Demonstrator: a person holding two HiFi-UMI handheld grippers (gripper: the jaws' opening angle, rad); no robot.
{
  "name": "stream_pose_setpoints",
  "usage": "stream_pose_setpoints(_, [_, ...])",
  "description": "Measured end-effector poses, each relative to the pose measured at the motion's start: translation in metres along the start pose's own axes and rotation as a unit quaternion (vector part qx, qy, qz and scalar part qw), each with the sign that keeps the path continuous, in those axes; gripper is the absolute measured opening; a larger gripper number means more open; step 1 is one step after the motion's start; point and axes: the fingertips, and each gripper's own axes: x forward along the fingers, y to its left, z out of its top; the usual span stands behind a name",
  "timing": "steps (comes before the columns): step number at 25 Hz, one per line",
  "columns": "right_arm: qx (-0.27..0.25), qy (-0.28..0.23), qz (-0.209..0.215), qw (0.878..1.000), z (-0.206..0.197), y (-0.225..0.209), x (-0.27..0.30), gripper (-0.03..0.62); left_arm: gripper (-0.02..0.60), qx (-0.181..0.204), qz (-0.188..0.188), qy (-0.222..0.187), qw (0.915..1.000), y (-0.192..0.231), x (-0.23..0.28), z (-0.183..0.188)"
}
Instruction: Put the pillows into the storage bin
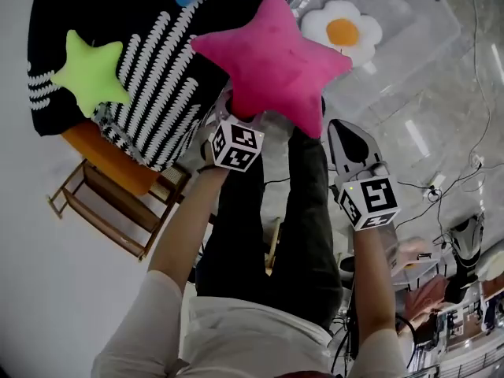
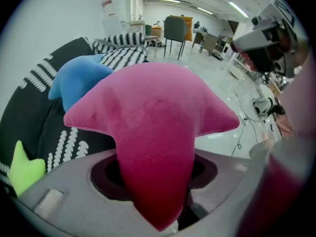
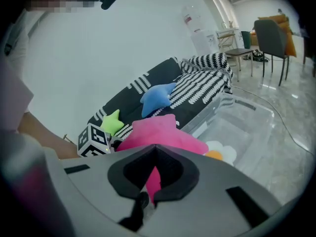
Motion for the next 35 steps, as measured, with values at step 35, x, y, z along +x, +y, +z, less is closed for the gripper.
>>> stream_pose_setpoints(35, [-0.050, 0.011, 0.031, 0.998, 0.053, -0.001, -0.049, 0.003, 0.451, 0.002, -0.065, -0.099, 0.9929, -0.049, -0.071, 0.131])
